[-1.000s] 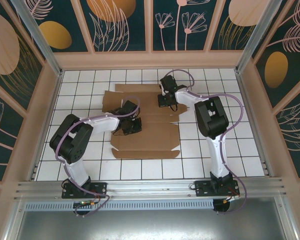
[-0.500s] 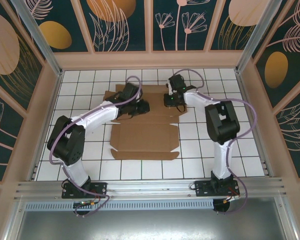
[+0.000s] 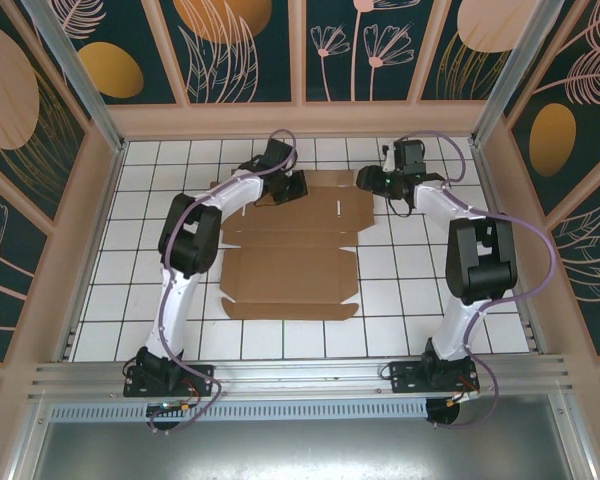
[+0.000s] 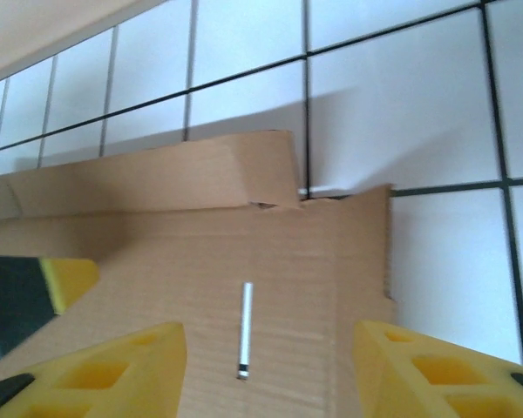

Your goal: Fold the paper box

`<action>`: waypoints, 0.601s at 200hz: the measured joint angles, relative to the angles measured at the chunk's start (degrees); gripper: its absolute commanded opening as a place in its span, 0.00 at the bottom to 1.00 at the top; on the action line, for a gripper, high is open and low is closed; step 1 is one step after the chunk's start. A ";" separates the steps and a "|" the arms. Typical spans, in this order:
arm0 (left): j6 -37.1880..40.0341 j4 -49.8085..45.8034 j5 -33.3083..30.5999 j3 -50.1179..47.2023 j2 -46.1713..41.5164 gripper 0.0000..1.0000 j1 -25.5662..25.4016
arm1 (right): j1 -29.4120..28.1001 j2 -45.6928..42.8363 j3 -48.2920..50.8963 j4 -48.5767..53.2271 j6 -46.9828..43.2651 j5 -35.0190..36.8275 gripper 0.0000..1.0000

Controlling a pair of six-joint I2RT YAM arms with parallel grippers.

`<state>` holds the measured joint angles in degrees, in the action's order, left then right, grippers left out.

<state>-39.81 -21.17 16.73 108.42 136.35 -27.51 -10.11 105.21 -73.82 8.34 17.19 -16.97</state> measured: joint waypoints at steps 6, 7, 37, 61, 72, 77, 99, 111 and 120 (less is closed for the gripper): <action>-0.11 -0.44 0.02 0.24 1.18 0.00 0.00 | 0.52 0.37 0.00 -0.31 0.17 -0.28 0.55; -0.13 -0.52 0.02 0.26 1.33 0.00 0.00 | 0.68 0.50 0.00 -0.39 0.20 -0.37 0.55; -0.96 -0.39 0.83 2.19 2.58 0.00 0.17 | 2.69 3.89 -0.94 -0.98 0.59 -2.01 0.57; -1.64 -0.02 0.87 1.55 3.04 0.00 0.37 | 3.23 9.73 -6.03 0.22 0.11 -2.78 0.57; -1.95 0.90 1.46 0.92 3.02 0.00 0.63 | 3.21 11.80 -8.48 1.01 -0.22 -3.06 0.57; -2.03 1.46 1.51 0.52 2.95 0.00 0.72 | 3.19 12.66 -9.64 1.36 -0.31 -3.19 0.57; -2.73 4.24 2.62 -1.79 2.27 0.00 1.11 | 2.56 15.41 -14.78 2.67 -0.81 -2.25 0.57; -3.39 6.05 2.84 -3.34 1.66 0.00 1.22 | 1.66 15.96 -17.11 3.34 -1.64 -0.46 0.57; -4.04 7.39 3.02 -4.46 1.29 0.00 1.27 | 0.68 16.28 -19.17 4.31 -2.01 0.68 0.57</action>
<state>-43.86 -13.78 19.75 103.96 137.64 -26.24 -9.43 121.49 -92.99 12.64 15.18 -16.29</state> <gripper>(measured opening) 0.050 0.570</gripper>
